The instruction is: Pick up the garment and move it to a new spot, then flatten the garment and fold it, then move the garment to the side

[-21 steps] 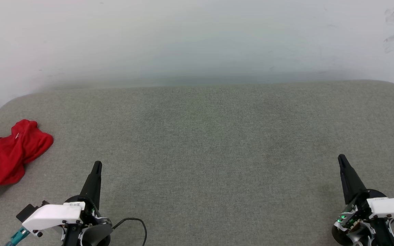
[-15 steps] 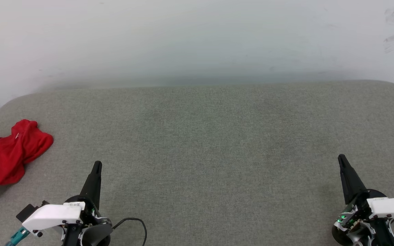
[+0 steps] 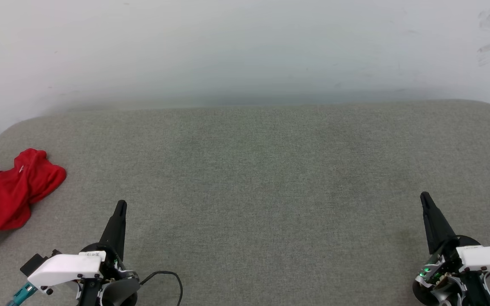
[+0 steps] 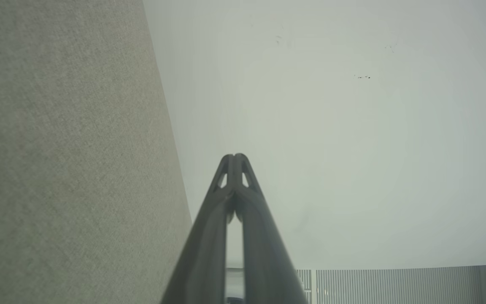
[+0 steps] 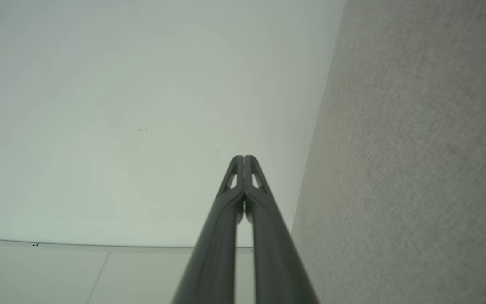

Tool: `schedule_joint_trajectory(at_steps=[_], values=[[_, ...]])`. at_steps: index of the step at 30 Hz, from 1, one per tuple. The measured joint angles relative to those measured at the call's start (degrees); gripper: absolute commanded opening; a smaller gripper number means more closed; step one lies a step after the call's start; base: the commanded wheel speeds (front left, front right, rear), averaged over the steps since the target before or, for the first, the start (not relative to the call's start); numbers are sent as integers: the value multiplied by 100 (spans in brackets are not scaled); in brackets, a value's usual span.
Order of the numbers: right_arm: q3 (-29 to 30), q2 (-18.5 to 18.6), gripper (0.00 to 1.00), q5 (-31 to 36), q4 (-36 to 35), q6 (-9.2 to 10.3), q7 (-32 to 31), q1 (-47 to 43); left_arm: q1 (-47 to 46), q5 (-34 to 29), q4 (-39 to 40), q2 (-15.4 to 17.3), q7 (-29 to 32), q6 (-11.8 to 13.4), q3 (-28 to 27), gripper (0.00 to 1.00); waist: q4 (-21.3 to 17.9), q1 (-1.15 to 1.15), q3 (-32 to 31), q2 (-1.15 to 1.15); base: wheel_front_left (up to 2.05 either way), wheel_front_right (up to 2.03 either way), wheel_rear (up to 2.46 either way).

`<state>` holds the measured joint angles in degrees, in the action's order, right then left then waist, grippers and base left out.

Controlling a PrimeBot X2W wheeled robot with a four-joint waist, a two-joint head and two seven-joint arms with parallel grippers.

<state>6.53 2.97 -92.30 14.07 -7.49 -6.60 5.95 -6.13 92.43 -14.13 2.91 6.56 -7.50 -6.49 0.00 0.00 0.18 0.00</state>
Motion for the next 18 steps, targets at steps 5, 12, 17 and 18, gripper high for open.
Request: schedule_joint_trajectory(at_steps=[5, 12, 17, 18], values=[[1, 0, 0, 0, 0, 0, 0, 0, 0, 0, 0, 0, 0, 0, -3, 0, 0, 1, 0, 0, 0, 0, 0], [0, 0, 0, 0, 0, 0, 0, 0, 0, 0, 0, 0, 0, 0, -2, 0, 0, 1, 0, 0, 0, 0, 0], [0, 0, 0, 0, 0, 0, 0, 0, 0, 0, 0, 0, 0, 0, 0, 0, 0, 1, 0, 0, 0, 0, 0], [1, 0, 0, 0, 0, 0, 1, 0, 0, 0, 0, 0, 0, 0, -2, 0, 0, 1, 0, 0, 0, 0, 0]])
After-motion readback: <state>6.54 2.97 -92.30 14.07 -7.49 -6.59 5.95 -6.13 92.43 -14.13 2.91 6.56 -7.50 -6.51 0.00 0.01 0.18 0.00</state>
